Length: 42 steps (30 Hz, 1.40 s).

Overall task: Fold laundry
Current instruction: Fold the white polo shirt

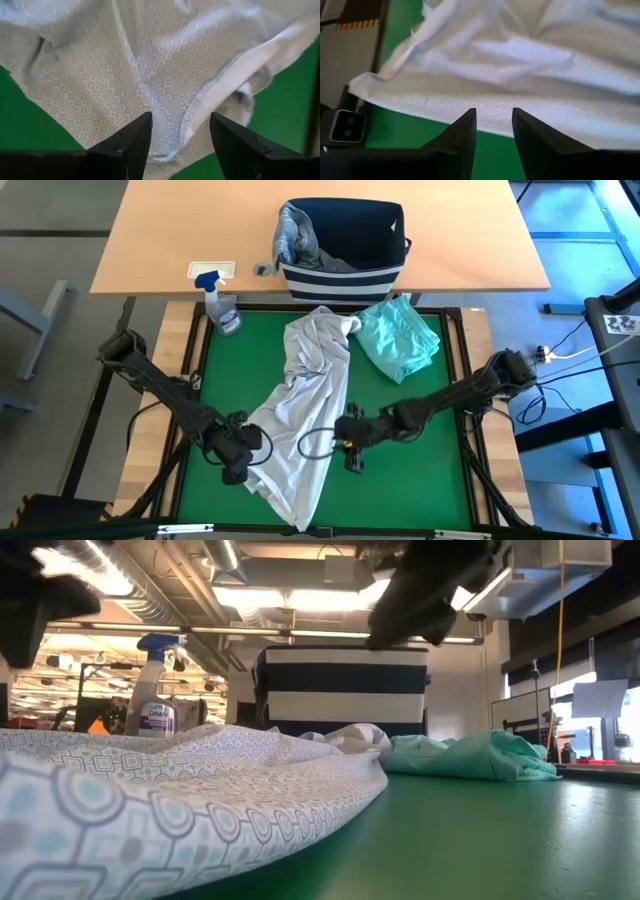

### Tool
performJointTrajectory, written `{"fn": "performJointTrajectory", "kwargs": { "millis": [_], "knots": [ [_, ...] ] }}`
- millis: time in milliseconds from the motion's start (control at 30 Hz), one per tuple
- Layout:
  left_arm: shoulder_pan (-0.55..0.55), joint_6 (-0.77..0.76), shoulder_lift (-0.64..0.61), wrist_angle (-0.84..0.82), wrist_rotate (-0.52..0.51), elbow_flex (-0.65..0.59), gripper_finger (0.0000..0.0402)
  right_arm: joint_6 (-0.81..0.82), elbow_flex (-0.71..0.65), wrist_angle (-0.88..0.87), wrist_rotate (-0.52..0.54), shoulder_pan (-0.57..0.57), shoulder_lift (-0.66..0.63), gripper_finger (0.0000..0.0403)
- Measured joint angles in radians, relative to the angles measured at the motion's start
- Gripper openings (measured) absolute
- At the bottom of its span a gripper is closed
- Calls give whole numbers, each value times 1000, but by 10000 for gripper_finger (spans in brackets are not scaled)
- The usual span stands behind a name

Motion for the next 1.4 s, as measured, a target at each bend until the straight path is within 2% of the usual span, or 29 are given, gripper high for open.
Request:
{"fn": "performJointTrajectory", "kwargs": {
  "millis": [200, 400, 567, 733, 933, 1033, 1167, 1300, 1400],
  "knots": [
    [-44, -67, 68, 167, 8, -126, 196, 90, 0, 17, 69, 1, 40, 127],
    [-112, -189, 157, 301, 196, -180, 186, 111, 0, -2, 79, -5, 64, 127],
    [-162, -280, 169, 439, 231, -177, 181, 134, 0, 4, 100, -13, 72, 135],
    [-152, -273, 141, 363, 215, -111, 175, 135, 0, 6, 102, -27, 72, 183],
    [-186, -138, 77, 291, 104, -43, 165, 132, 0, 7, 61, -38, 72, 232],
    [-219, -98, 78, 286, 91, -51, 163, 110, 0, 18, 61, -37, 72, 240],
    [-255, -126, 78, 285, 90, -93, 163, 101, 2, 72, 76, -37, 95, 241],
    [-279, -199, 79, 315, 100, -144, 163, 100, 1, 128, 135, -42, 175, 241],
    [-285, -238, 79, 325, 126, -159, 163, 75, 1, 176, 131, -58, 246, 241]
  ]
}}
